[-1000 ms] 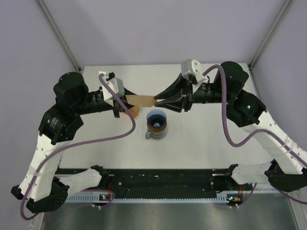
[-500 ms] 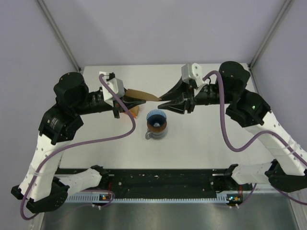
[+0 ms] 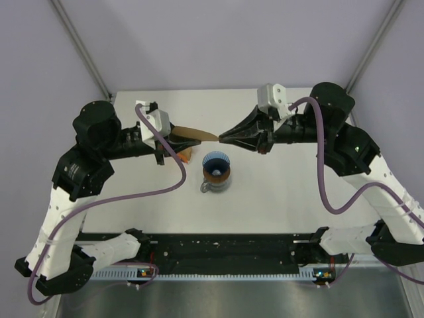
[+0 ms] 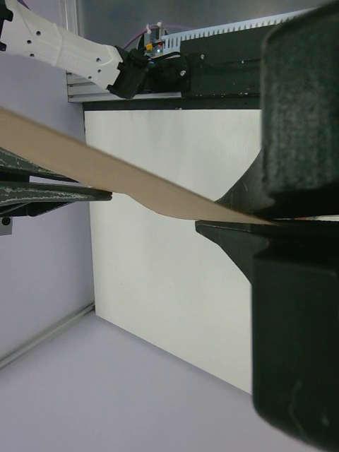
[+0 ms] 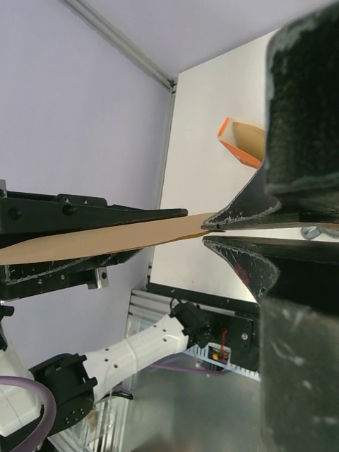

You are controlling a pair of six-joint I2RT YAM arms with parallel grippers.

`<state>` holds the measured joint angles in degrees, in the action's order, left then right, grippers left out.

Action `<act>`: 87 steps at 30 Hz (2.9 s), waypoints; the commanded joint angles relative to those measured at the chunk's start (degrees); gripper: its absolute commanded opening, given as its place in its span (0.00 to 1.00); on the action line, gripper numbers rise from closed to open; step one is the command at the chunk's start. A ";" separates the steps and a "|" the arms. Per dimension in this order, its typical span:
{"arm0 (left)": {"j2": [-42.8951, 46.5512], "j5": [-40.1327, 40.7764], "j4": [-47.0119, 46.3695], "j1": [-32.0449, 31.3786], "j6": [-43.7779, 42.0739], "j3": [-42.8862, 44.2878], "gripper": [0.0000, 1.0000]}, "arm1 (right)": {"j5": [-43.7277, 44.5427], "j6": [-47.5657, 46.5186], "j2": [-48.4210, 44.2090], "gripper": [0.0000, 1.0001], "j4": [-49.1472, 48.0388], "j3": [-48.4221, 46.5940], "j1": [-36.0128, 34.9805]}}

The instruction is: Place the coffee filter in the dripper

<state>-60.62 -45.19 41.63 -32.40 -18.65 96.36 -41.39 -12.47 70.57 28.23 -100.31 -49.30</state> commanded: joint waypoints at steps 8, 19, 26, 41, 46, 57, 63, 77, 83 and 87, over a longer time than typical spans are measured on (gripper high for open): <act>1.03 -1.22 -0.85 -0.38 -1.03 1.38 0.00 | 2.98 -1.51 -0.52 0.00 0.60 -2.61 -0.71; 0.94 -1.30 -0.23 -0.56 -1.74 1.20 0.00 | -0.09 -1.33 2.29 0.11 0.51 -5.59 -0.80; 0.85 -1.04 -0.32 -0.56 -1.47 1.38 0.00 | -1.86 -0.80 3.09 0.14 0.34 -5.42 -0.80; 0.77 -0.16 0.12 -0.73 -1.82 1.29 0.00 | -3.35 -0.98 2.56 0.27 2.88 -4.45 -0.80; 0.68 -0.43 0.03 -0.64 -1.82 1.47 0.00 | -3.35 -0.63 2.65 0.26 2.80 -4.37 -0.80; 0.68 -0.43 0.38 -0.73 -2.00 1.38 0.00 | -1.16 -1.15 3.17 0.30 4.20 -5.59 -0.80; 0.85 -0.78 0.56 -0.64 -2.17 1.38 0.00 | 1.13 -3.52 2.39 0.30 7.27 -7.88 -0.89; 0.77 -1.04 0.65 -0.64 -1.91 1.55 0.00 | 3.50 -4.23 3.70 0.22 8.77 -11.13 -0.80; 0.85 -1.04 0.74 -0.64 -2.00 1.55 0.00 | 3.86 -4.58 3.97 0.15 9.56 -11.49 -0.89; 0.85 -0.95 0.65 -0.64 -2.00 1.55 0.00 | 3.07 -4.49 4.05 0.13 9.83 -11.13 -0.80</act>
<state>-60.38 -45.47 43.75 -32.77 -19.75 96.36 -38.04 -16.53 74.70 38.48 -109.62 -49.41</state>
